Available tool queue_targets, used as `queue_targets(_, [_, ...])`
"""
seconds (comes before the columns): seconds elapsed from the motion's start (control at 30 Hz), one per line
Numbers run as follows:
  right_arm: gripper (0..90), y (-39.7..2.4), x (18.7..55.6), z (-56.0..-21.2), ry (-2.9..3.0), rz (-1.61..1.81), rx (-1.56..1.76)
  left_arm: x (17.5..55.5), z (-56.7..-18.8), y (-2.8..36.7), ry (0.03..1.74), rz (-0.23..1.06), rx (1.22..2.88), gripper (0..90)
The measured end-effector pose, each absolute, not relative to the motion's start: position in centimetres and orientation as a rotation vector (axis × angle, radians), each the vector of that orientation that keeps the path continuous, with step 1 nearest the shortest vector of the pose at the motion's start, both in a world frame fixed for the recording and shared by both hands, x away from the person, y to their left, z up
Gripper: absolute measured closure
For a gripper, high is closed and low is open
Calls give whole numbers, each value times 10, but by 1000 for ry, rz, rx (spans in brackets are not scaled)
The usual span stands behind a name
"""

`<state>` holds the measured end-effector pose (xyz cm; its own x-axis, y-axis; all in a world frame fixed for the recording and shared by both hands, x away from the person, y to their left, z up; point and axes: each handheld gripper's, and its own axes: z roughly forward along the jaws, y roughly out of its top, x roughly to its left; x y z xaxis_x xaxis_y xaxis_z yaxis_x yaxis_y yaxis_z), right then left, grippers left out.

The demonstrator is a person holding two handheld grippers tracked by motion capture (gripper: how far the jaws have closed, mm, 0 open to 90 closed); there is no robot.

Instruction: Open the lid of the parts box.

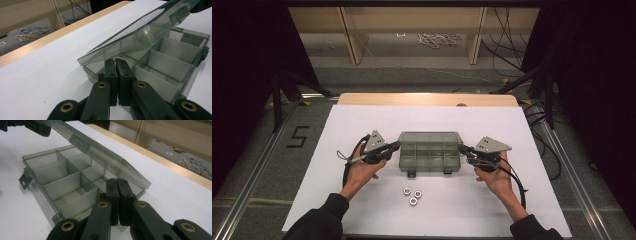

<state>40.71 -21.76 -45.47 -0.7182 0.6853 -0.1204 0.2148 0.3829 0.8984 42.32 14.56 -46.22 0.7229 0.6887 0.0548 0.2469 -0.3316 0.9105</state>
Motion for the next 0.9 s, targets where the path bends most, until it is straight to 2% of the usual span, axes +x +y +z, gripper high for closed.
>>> queue_targets(0.9, [879,-221,431,-461,2138,1282,796,430,-458,139,721,538,1883,871])
